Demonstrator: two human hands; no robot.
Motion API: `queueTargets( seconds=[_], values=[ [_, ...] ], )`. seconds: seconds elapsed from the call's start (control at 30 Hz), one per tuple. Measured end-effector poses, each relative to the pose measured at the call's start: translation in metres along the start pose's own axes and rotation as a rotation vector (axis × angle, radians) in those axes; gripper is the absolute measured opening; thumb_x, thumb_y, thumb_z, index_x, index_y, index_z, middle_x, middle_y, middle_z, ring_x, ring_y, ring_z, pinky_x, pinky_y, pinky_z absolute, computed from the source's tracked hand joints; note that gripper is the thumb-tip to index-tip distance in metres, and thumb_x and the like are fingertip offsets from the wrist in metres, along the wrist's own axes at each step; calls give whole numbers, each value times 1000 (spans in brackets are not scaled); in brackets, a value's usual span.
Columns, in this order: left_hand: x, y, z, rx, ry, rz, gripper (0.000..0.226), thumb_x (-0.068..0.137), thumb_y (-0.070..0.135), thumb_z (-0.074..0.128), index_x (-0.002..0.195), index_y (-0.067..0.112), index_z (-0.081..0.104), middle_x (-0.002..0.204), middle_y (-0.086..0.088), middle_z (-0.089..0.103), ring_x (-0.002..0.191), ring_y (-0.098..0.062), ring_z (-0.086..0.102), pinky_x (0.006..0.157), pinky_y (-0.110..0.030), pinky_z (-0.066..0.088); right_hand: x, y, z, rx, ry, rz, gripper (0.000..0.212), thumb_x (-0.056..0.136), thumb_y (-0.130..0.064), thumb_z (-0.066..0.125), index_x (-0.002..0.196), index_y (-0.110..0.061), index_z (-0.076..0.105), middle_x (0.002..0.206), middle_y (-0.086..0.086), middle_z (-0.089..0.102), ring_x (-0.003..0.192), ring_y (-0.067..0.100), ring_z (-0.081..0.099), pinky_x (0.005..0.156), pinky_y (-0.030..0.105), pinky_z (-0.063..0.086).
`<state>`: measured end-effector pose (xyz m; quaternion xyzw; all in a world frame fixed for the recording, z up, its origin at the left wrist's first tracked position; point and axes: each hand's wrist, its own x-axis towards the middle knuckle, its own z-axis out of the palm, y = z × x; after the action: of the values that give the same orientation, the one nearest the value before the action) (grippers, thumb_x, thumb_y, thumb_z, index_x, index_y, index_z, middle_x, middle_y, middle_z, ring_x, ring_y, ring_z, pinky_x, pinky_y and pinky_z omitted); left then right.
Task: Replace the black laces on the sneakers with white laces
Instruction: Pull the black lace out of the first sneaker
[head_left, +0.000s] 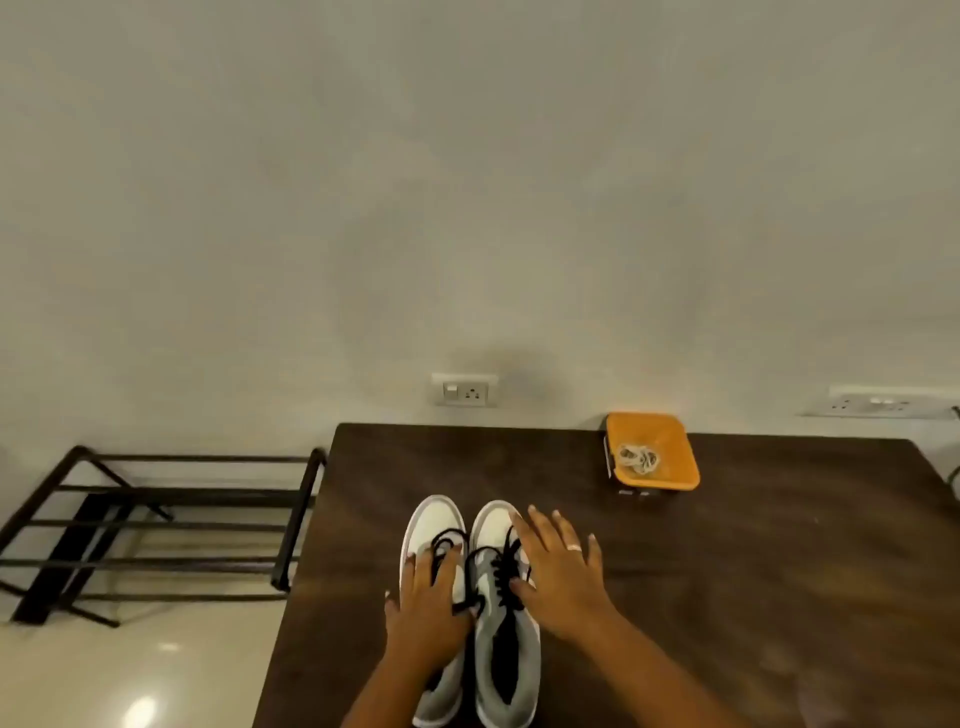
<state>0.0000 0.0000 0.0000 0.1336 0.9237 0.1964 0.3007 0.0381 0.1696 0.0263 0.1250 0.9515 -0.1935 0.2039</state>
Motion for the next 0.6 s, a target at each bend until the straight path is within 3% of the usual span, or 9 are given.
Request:
queueTargets(
  seconds=[0.1,0.2,0.27,0.33,0.4,0.5,0.53,0.6],
  values=[
    [-4,-32,22,58,-110,-1,76,90,44,50,149,39,4,158,5,0,146,-25,0,113,-53,19,-3,10,39,-75,-174,65,77,97,-41,45,151,-37,-10,161,-9,-9,148,25,-12,114,59,1],
    [-10,-56,50,67,-140,16,81,87,46,51,148,42,-1,158,9,-8,146,-23,-2,114,-51,21,-6,18,75,-81,-243,111,83,95,-42,49,150,-37,-14,161,-8,-12,148,28,-11,115,57,4],
    [-9,-62,66,45,-64,31,83,86,47,52,146,45,-6,157,8,-14,146,-22,-4,114,-48,22,-2,20,91,-10,-234,125,89,94,-39,53,149,-38,-17,161,-7,-12,148,29,-9,116,54,11],
    [-4,-62,80,34,4,40,88,86,46,53,143,46,-14,156,5,-18,146,-22,-5,115,-44,23,5,22,110,113,-207,123,96,92,-29,55,143,-45,-25,161,-4,-10,148,32,-1,117,49,22],
    [1,-57,92,27,87,30,89,87,45,54,142,46,-16,155,1,-20,145,-24,-6,115,-44,23,10,22,127,228,-141,106,105,88,-15,56,132,-53,-32,161,0,-7,143,34,23,110,43,36],
    [4,-54,112,126,222,26,82,87,44,54,149,41,1,157,-6,-12,145,-31,4,109,-48,28,14,26,147,287,-81,128,107,85,1,52,141,-49,-25,161,5,-10,118,35,54,82,33,48],
    [6,-57,118,154,294,60,82,83,42,61,149,37,13,158,-10,2,142,-35,17,102,-51,38,14,28,151,291,-68,137,105,85,3,50,144,-46,-22,161,6,-11,111,35,58,74,30,45],
    [12,-69,130,161,365,127,83,71,36,74,144,31,33,151,-13,27,129,-40,41,83,-53,51,16,32,157,287,-31,141,103,85,5,48,145,-45,-20,161,6,-11,108,34,60,71,31,45]
  ],
)
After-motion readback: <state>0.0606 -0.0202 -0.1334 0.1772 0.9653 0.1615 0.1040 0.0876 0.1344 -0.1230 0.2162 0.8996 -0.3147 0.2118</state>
